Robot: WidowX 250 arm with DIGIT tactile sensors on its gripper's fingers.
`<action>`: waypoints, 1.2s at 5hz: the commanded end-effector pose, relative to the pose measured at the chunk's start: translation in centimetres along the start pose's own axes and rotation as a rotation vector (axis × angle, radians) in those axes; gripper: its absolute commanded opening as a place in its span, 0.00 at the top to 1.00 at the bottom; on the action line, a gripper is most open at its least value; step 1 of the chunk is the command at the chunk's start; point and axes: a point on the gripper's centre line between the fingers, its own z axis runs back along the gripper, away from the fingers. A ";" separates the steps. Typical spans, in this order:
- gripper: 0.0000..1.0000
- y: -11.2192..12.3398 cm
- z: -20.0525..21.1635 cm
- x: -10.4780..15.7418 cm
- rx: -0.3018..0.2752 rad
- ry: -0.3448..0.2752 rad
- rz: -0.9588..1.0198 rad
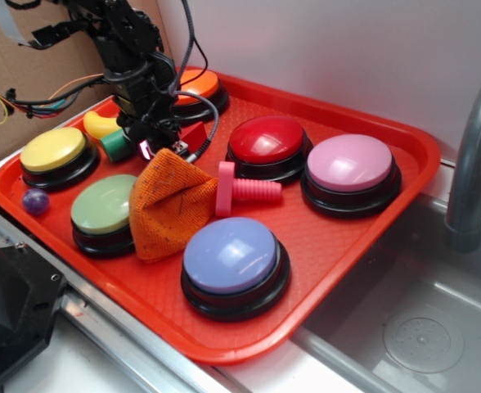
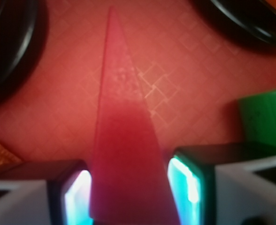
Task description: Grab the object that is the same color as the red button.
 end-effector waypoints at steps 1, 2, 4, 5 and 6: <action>1.00 0.1 3.8 0.5 -0.038 -0.013 0.028; 1.00 -0.8 7.9 0.4 -0.037 0.008 0.063; 1.00 -4.1 13.4 -2.2 -0.181 0.026 0.070; 1.00 -5.2 13.9 -3.8 -0.174 0.060 0.086; 1.00 -5.4 14.1 -4.6 -0.134 0.049 0.154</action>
